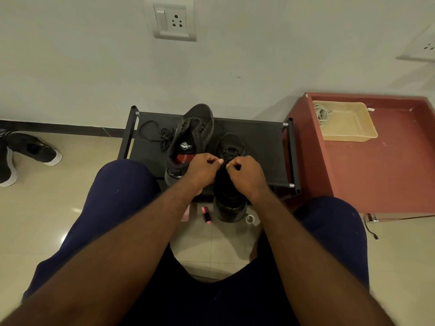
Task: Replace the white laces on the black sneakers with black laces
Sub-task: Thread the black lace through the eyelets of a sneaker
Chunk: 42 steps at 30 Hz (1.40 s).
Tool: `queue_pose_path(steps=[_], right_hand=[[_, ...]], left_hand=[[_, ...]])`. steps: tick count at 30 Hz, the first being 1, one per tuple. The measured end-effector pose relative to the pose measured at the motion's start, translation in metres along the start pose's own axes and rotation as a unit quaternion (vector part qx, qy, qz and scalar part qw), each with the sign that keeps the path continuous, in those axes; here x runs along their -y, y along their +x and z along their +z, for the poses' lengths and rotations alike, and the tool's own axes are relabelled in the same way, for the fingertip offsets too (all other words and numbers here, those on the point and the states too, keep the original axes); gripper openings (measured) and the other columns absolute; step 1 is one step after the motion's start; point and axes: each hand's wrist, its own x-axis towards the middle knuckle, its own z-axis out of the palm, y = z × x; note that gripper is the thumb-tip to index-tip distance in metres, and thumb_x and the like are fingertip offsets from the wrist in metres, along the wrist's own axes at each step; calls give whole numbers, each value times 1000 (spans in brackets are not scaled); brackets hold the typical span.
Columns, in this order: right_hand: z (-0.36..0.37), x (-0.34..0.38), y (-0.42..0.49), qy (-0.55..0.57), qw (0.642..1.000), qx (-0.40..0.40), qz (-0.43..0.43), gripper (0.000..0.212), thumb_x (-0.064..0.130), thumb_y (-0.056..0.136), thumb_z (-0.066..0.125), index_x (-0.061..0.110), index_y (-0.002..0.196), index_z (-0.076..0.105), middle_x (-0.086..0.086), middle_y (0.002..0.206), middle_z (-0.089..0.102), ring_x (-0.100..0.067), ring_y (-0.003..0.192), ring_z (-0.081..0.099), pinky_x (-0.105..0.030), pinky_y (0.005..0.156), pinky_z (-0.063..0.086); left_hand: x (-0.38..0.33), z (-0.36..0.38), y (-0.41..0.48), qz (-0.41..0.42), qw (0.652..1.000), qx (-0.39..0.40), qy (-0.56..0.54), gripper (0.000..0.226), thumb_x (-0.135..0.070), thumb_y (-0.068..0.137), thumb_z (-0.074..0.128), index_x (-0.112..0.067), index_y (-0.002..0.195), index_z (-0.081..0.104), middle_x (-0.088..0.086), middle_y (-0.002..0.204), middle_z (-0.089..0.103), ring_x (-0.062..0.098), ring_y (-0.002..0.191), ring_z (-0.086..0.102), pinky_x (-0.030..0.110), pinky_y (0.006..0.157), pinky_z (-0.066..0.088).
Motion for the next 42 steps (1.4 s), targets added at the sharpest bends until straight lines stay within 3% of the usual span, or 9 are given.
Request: queue_pose_path(steps=[3,9,13,18,23,27,32,36,42], right_hand=[[0,1,1,0,1000,-2,2,19,24,91,60,20,77,71,4,76,69,-14,73,65,-42,72,59],[-2,-1,3,26,1000,6,2,18,19,88,61,15,73,70,1,72,68,-15,71,65,-44,70,59],[-2,-1,3,32,999,16,-11,16,18,89,63,16,76,72,2,74,69,-15,72,65,-43,70,59],[-4,-3,5,44,999,18,-9,16,19,91,63,14,80,73,1,76,70,-15,73,66,-41,71,59],[-6,0,3,72,997,33,-3,16,13,92,61,15,89,76,4,81,71,-14,75,66,-38,74,58],[-5,-1,5,124,991,40,38,18,13,88,61,13,94,79,0,92,75,-17,89,69,-42,88,57],[-8,-1,4,162,985,48,45,12,9,88,67,11,90,78,-3,90,74,-17,88,70,-37,85,58],[-11,-1,0,206,975,54,58,11,8,90,66,6,91,76,-3,90,74,-13,86,68,-26,78,55],[-10,5,0,211,972,60,81,15,7,90,62,7,94,77,-4,94,73,-12,87,66,-22,75,52]], left_hand=[[-5,0,3,-31,998,29,-55,14,-17,96,62,-7,105,65,7,85,64,14,76,59,25,60,49],[-7,6,5,-129,976,57,-166,15,-19,96,62,-5,103,65,7,88,62,15,81,56,25,67,47],[-1,8,2,-67,988,7,-138,16,-19,100,55,-12,86,58,4,79,59,12,72,53,24,61,46],[-6,7,-2,-57,979,-58,-185,12,-14,104,43,-10,99,53,6,84,67,12,72,61,24,60,50],[-21,4,-12,17,969,-92,-228,16,-16,107,37,-4,108,47,13,88,70,16,75,69,20,60,56],[-22,-4,-10,-9,957,-113,-267,17,-19,107,36,-5,112,46,10,82,67,17,74,69,31,70,59],[-14,-4,-7,-6,995,-7,-104,16,-16,98,57,-7,112,59,10,98,67,22,93,65,36,82,56],[-9,-6,-8,6,996,29,-80,11,-10,97,58,-9,104,66,10,101,69,19,96,67,27,80,56],[1,-1,-1,7,1000,-30,1,17,-16,98,58,-3,91,66,16,84,70,31,83,70,44,75,60]])
